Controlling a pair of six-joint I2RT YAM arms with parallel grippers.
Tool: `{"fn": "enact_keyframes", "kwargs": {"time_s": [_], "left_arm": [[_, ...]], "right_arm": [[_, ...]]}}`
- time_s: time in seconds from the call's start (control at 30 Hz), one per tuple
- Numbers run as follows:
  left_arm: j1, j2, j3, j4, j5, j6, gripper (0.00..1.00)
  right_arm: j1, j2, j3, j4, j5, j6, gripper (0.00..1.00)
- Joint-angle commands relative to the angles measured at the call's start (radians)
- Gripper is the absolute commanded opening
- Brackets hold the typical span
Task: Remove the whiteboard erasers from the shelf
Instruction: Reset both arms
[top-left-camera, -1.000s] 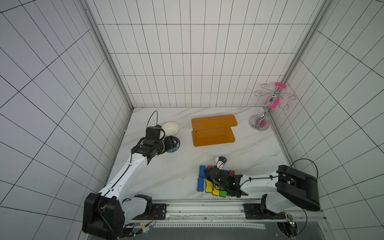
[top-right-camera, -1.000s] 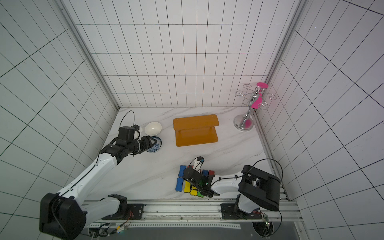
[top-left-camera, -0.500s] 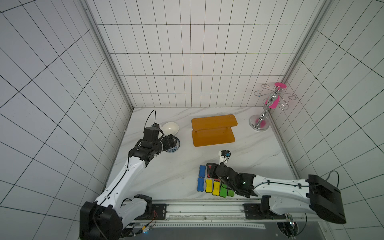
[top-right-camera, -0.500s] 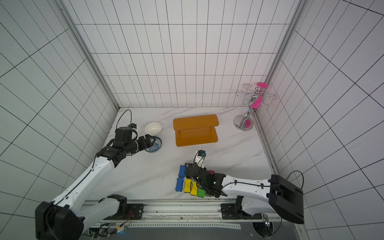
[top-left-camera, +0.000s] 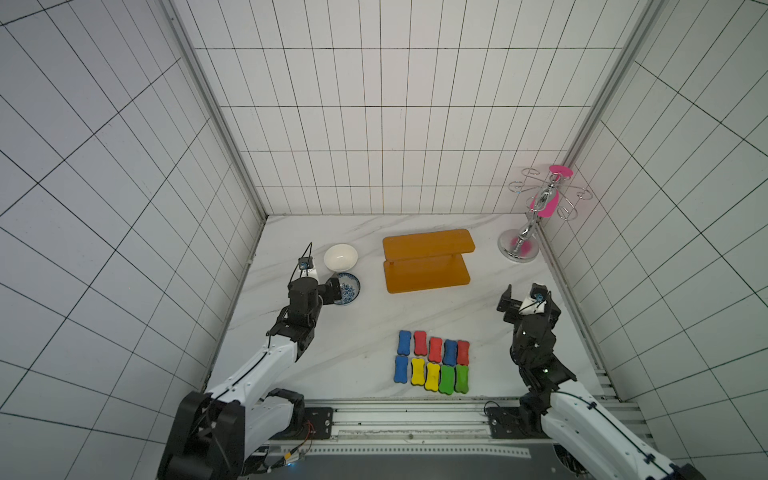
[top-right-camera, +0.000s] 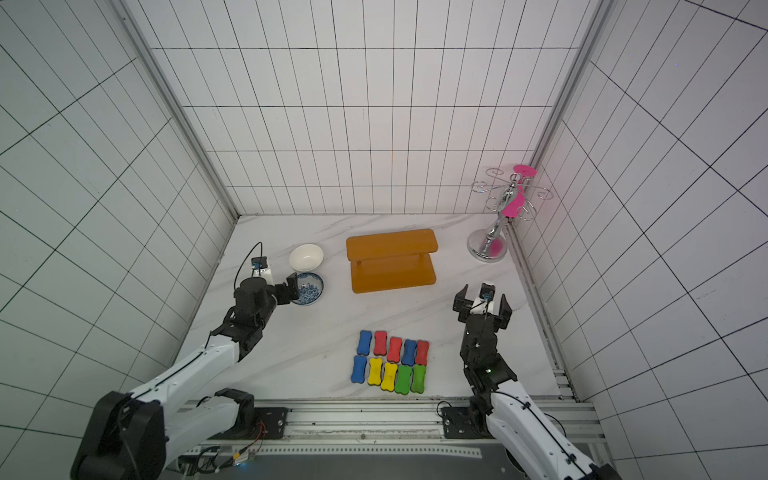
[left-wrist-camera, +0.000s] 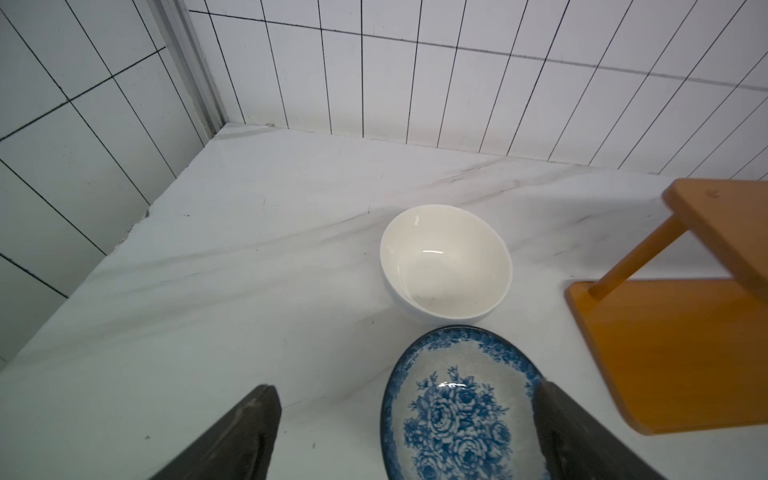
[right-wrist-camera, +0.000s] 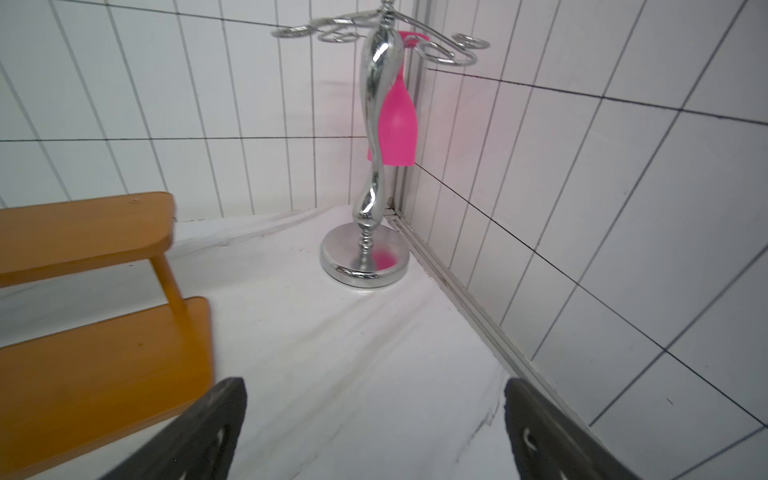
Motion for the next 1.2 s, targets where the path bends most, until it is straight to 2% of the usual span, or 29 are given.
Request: {"fn": "enact_keyframes", "kwargs": {"time_s": [0.0,0.03,0.13,0.17,0.2,0.27,0.3,0.37,0.43,0.5,0.6,0.87,1.07,1.17], "left_arm": [[0.077,0.11,-0.06,0.253,0.034,0.147,0.97],[0.091,0.118,-0.029,0.217,0.061,0.149,0.98],[0.13,0.183,-0.017,0.307,0.111,0.16,0.98],[0.13,0.199,-0.007,0.312,0.093,0.165,0.98],[0.133,0.21,-0.004,0.329,0.091,0.171,0.98],[0.136,0.265,0.029,0.356,0.113,0.161,0.98],[0.138,0.29,0.037,0.378,0.118,0.15,0.97],[0.141,0.351,0.051,0.423,0.083,0.138,0.99],[0.177,0.358,0.072,0.374,0.082,0.089,0.99],[0.202,0.403,0.016,0.507,0.117,0.071,0.98],[0.208,0.414,0.019,0.522,0.116,0.061,0.99],[0.211,0.412,0.025,0.506,0.104,0.06,0.98],[0.221,0.419,0.04,0.484,0.104,0.043,0.98],[0.221,0.416,0.039,0.482,0.106,0.042,0.98]], "right_arm": [[-0.102,0.215,-0.035,0.254,-0.147,-0.025,0.99],[-0.105,0.303,-0.017,0.331,-0.146,-0.044,0.99],[-0.172,0.58,0.017,0.629,-0.171,-0.048,0.99],[-0.189,0.652,0.044,0.679,-0.164,-0.069,0.99],[-0.217,0.703,0.061,0.689,-0.186,-0.045,0.99],[-0.262,0.815,0.053,0.828,-0.27,-0.039,0.99],[-0.269,0.83,0.05,0.845,-0.297,-0.039,0.99],[-0.283,0.818,0.078,0.745,-0.328,-0.02,0.99],[-0.31,0.819,0.111,0.692,-0.336,0.007,0.99],[-0.347,0.802,0.161,0.565,-0.382,0.04,0.99],[-0.4,0.812,0.27,0.363,-0.448,0.078,0.99],[-0.379,0.801,0.257,0.373,-0.441,0.052,0.99],[-0.381,0.812,0.273,0.362,-0.469,0.044,0.99],[-0.396,0.813,0.286,0.335,-0.521,0.046,0.99]]}}
